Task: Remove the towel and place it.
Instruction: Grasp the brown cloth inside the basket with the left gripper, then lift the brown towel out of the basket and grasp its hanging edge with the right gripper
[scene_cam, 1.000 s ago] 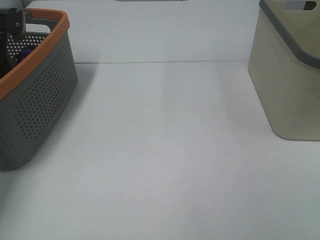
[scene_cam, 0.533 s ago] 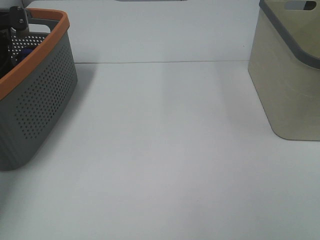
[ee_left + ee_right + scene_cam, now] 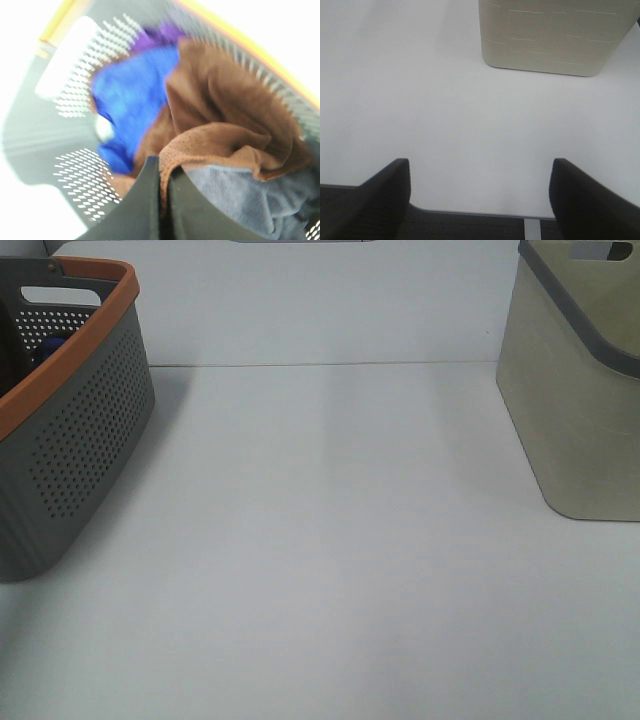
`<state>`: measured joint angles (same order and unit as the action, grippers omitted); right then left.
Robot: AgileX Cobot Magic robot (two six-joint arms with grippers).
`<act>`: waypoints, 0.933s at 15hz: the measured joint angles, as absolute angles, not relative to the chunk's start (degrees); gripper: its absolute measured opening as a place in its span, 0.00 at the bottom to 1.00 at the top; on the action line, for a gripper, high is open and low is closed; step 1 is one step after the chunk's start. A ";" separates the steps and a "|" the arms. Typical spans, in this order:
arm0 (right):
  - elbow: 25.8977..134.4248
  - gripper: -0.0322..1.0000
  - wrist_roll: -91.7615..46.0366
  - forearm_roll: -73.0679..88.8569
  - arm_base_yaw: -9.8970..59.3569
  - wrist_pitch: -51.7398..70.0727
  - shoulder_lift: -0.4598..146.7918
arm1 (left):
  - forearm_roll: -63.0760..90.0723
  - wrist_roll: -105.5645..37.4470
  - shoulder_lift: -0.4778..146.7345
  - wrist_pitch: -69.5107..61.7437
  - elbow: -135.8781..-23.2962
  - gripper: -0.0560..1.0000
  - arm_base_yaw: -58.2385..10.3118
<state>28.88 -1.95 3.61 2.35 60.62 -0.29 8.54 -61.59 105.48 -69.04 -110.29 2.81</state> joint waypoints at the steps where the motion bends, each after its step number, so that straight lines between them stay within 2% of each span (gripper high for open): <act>1: 28.88 0.77 -1.95 3.61 2.35 60.62 -0.29 | 9.51 -61.25 103.02 -69.16 -110.98 0.05 2.81; 8: 28.88 0.77 -1.95 3.61 2.35 60.62 -0.29 | 12.89 -61.13 86.80 -67.44 -112.41 0.05 2.46; 10: 28.88 0.77 -1.95 3.61 2.35 60.62 -0.29 | 13.29 -61.02 85.43 -65.95 -114.76 0.05 -0.29; 11: 28.88 0.77 -1.95 3.61 2.35 60.62 -0.29 | 13.29 -61.02 85.43 -65.26 -117.63 0.05 -4.98; 14: 28.88 0.77 -1.95 3.61 2.35 60.62 -0.29 | 13.12 -60.50 85.43 -61.48 -120.55 0.05 -11.06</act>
<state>28.88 -1.95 3.61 2.35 60.62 -0.29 13.12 -60.50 85.43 -61.48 -120.55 -11.06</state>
